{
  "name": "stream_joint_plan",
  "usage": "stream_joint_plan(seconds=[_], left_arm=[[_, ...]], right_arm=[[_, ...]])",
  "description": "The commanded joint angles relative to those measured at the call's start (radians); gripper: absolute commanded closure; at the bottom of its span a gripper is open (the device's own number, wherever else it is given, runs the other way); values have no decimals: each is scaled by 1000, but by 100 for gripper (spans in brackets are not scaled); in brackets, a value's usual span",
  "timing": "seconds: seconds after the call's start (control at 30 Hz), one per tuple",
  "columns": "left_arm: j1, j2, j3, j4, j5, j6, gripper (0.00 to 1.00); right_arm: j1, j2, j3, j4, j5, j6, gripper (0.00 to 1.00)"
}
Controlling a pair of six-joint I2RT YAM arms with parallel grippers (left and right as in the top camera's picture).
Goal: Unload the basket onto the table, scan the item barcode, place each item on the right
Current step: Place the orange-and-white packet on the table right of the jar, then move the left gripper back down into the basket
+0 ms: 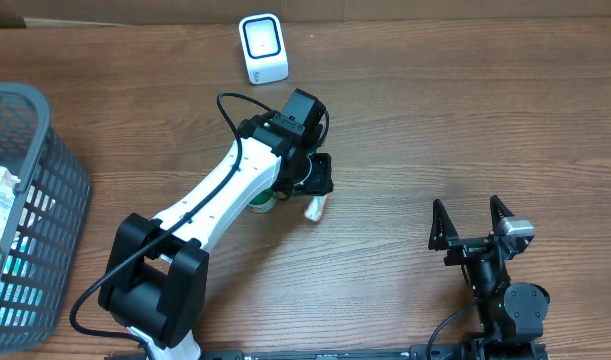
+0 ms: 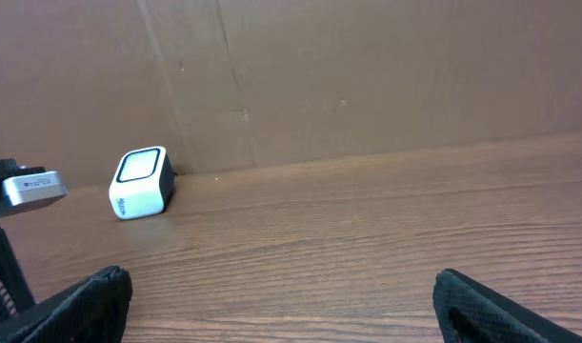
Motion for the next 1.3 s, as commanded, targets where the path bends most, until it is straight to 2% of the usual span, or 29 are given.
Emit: stream_joint_plan(seconds=[0.0,0.1,0.27,0.43,0.7,0.9,1.13,1.27], left_arm=[[-6,9,-1,2,-3,-24,51],[-2,9,1,13,-19,-16,41],[43,-11,79,-24,-17,50,39],[128,-46,287,-190,-40,136,40],[316,-72,589,-507,-226,257,39],[517,-72,616,-619,-316,280,36],[718,-72,615,-607,-315,323,34],[795,-71,615,-597,-314,377,30]], right_arm=[[3,-10,-12,5,8,-1,0],[3,-10,-12,5,8,-1,0],[3,-10,-12,5,8,-1,0],[3,-10,-12,5,8,-1,0],[3,-10,-12,5,8,-1,0],[3,-10,-12,5,8,-1,0],[3,-10,-12,5,8,-1,0],[3,-10,-12,5,8,-1,0]])
